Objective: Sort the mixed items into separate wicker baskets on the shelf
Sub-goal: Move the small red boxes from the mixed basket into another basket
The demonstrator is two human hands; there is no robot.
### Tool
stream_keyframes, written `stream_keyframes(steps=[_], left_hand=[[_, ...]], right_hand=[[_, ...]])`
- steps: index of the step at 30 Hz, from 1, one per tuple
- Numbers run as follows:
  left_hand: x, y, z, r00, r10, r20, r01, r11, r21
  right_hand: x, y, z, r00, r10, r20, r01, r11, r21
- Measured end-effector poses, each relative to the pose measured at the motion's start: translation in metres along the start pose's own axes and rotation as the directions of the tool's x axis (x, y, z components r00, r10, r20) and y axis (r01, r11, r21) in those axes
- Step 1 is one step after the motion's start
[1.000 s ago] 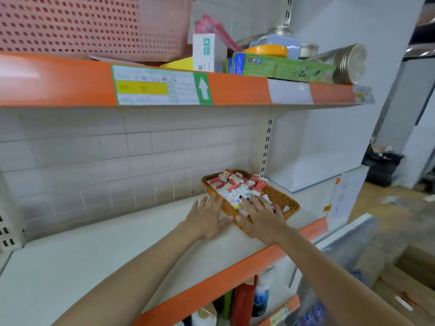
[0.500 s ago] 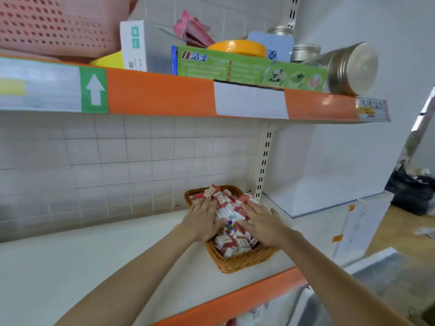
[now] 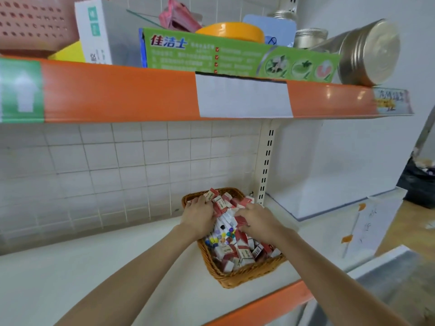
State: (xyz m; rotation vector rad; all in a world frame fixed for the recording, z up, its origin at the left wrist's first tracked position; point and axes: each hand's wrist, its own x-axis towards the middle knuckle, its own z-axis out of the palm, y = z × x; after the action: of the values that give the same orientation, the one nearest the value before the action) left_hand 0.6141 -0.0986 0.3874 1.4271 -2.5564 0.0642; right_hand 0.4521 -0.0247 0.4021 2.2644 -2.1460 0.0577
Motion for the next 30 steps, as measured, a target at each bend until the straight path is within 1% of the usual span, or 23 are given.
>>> stream_keyframes(steps=[5,7,10,16,20,25,30], left_hand=[[-0.009,-0.003,-0.001,0.994,0.002,-0.109,-0.017,0.99,-0.142],[-0.017,-0.005,-0.005,0.987,-0.016,-0.162,-0.024,0.969,-0.245],[-0.035,-0.014,-0.015,0.975,-0.088,-0.203,0.008,0.931,-0.366],[-0.081,-0.047,-0.022,0.961,-0.197,-0.196,0.117,0.927,-0.358],[-0.12,-0.078,-0.03,0.944,-0.264,-0.196,0.188,0.923,-0.337],[-0.178,-0.127,-0.046,0.914,-0.355,-0.194,0.292,0.911,-0.291],[-0.248,-0.186,-0.065,0.893,-0.404,-0.2,0.352,0.901,-0.252]], right_hand=[[-0.004,-0.009,-0.003,0.981,-0.061,-0.183,0.076,0.994,0.074],[-0.005,-0.017,-0.006,0.97,-0.095,-0.223,0.121,0.987,0.109],[-0.005,-0.035,-0.005,0.948,-0.172,-0.266,0.222,0.96,0.169],[-0.005,-0.082,0.0,0.896,-0.293,-0.334,0.374,0.903,0.21],[-0.002,-0.123,0.003,0.876,-0.357,-0.325,0.438,0.87,0.226],[-0.007,-0.193,0.003,0.837,-0.451,-0.31,0.521,0.829,0.203],[-0.019,-0.28,0.009,0.815,-0.501,-0.291,0.566,0.796,0.214]])
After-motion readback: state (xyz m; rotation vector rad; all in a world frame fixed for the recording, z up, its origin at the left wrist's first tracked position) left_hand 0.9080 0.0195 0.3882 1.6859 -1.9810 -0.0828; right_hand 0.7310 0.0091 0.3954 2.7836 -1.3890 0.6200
